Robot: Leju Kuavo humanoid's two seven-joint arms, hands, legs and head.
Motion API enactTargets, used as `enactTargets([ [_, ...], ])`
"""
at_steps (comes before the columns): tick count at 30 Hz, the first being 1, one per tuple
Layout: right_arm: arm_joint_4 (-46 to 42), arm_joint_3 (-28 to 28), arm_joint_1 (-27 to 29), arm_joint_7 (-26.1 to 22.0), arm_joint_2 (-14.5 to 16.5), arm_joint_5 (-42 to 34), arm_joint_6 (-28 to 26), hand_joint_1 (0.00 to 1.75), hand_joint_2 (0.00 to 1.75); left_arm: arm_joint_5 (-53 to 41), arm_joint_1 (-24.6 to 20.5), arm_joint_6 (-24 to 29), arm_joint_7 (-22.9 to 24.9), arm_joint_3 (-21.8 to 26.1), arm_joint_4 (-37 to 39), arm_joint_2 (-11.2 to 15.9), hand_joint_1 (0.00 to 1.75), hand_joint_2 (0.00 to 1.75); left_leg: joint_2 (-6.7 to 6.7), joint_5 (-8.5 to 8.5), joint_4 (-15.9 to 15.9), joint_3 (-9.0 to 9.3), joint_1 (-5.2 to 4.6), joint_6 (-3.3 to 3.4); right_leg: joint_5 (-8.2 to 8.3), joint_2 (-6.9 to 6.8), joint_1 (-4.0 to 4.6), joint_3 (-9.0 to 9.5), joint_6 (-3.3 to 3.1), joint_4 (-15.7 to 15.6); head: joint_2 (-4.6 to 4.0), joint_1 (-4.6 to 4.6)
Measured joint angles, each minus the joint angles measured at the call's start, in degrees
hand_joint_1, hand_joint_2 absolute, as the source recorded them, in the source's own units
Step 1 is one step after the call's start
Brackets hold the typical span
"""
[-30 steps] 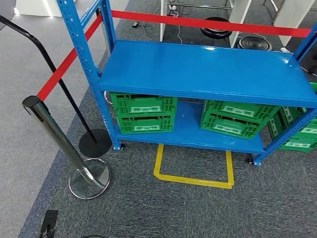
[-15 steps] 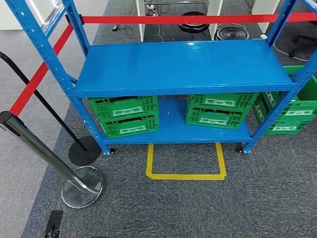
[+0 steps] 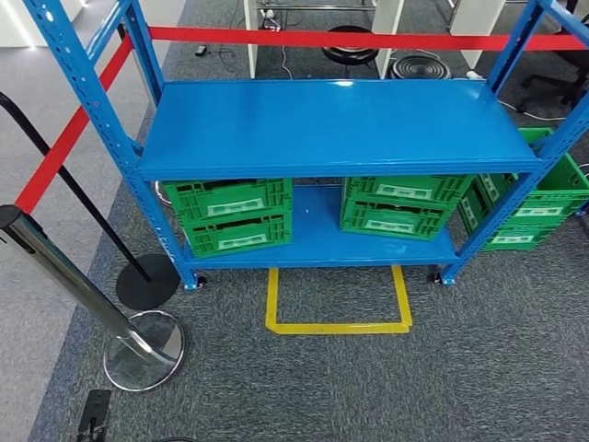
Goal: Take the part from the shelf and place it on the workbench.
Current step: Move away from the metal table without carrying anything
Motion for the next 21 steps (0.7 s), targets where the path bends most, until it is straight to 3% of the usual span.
enactTargets([
  [1,0.0,0.0,0.0,0.0,0.0,0.0,-0.1,0.0,0.0,0.0,0.0,-0.1,0.0,0.1,0.0,0.0,0.0,1.75,0.05,-0.02,0.0,-0.02,-0.07,0.17,-1.95,-0.22,-0.02,-1.85,0.12,4.1,0.0,0.14],
  [3,0.0,0.0,0.1,0.1,0.0,0.3,-0.3,0.0,0.87,-0.3,0.0,-0.6,-0.2,0.3,0.0,0.1,0.0,1.75,0.13,-0.04,0.0,0.0,-0.22,0.28,-3.71,-0.4,-0.03,-4.42,0.21,9.8,0.0,0.12],
  [4,0.0,0.0,0.1,0.1,0.0,0.5,-0.6,0.0,1.31,-0.5,0.1,-0.9,-0.4,0.3,0.0,0.1,0.0,1.75,0.13,-0.05,0.1,0.05,-0.25,0.27,-2.95,-0.41,-0.02,-4.25,0.17,9.6,0.0,0.13],
  [5,0.0,0.0,0.1,0.2,0.0,0.7,-0.9,0.0,1.75,-0.7,0.1,-1.1,-0.6,0.3,0.0,0.0,0.0,1.75,0.12,-0.08,0.1,0.14,-0.25,0.23,-1.21,-0.45,-0.02,-2.9,0.05,7.0,0.0,0.13],
  [7,0.0,0.0,0.0,0.3,0.0,0.7,-1.3,0.0,1.75,-0.8,0.1,-1.4,-0.9,0.4,0.1,0.0,0.0,1.75,0.11,-0.25,0.2,0.32,-0.33,-0.08,2.25,-0.72,0.04,1.31,-0.2,-1.3,0.0,0.15],
  [9,0.0,0.4,-0.1,0.3,0.0,0.1,-1.4,0.0,1.75,-0.5,0.1,-1.5,-0.9,0.2,0.1,0.2,0.0,1.75,0.13,-0.33,0.3,0.31,-0.53,-0.64,3.27,-0.85,0.14,3.75,-0.53,-5.9,0.0,0.07],
  [13,0.0,3.1,0.7,0.5,-0.1,-3.8,-1.0,0.0,1.75,2.2,0.4,-1.8,0.1,-2.2,0.1,0.8,0.0,1.75,0.11,-0.8,0.8,-0.06,-0.38,-1.87,3.47,-0.65,0.17,3.87,-1.73,-6.4,0.0,-0.09],
  [15,-0.2,4.8,0.8,0.7,-0.2,-6.3,-0.7,0.0,1.75,4.1,0.8,-1.9,0.9,-3.9,0.1,1.0,0.0,1.75,0.07,-3.77,5.5,-2.17,-0.29,-2.41,3.66,-0.61,-0.01,3.78,-2.38,-6.5,0.0,-0.33],
  [16,-0.3,5.7,0.8,0.8,-0.3,-7.5,-0.6,0.0,1.31,5.1,1.0,-2.0,1.4,-4.8,0.1,1.2,0.0,1.31,0.06,-5.7,9.3,-3.99,-0.28,-2.59,3.68,-0.58,-0.01,3.69,-2.57,-6.5,0.0,-0.44],
  [18,-0.8,7.5,0.8,1.0,-0.6,-10.0,-0.4,0.0,1.31,7.0,1.7,-2.1,2.3,-6.6,0.2,1.4,0.0,0.44,0.06,-7.83,15.6,-7.05,-0.26,-2.74,3.7,-0.48,0.02,3.57,-2.69,-6.5,0.0,-0.49],
  [19,-1.2,8.4,0.8,1.1,-0.8,-11.2,-0.3,0.0,1.31,8.0,2.2,-2.2,2.8,-7.5,0.2,1.5,0.0,0.0,0.06,-7.33,16.2,-7.39,-0.25,-2.72,3.7,-0.4,0.02,3.57,-2.69,-6.5,0.0,-0.49],
  [20,-1.6,9.2,0.8,1.2,-1.0,-12.4,-0.1,0.0,1.75,8.8,2.7,-2.2,3.2,-8.4,0.3,1.6,0.0,0.0,0.06,-5.81,14.6,-6.68,-0.23,-2.65,3.71,-0.31,0.01,3.6,-2.67,-6.5,0.0,-0.5],
  [21,-2.0,10.1,0.7,1.3,-1.1,-13.6,0.0,0.0,1.75,9.7,3.1,-2.3,3.7,-9.3,0.3,1.7,0.0,0.0,0.06,-3.7,11.4,-5.15,-0.2,-2.56,3.72,-0.22,0.01,3.65,-2.62,-6.5,0.0,-0.5],
])
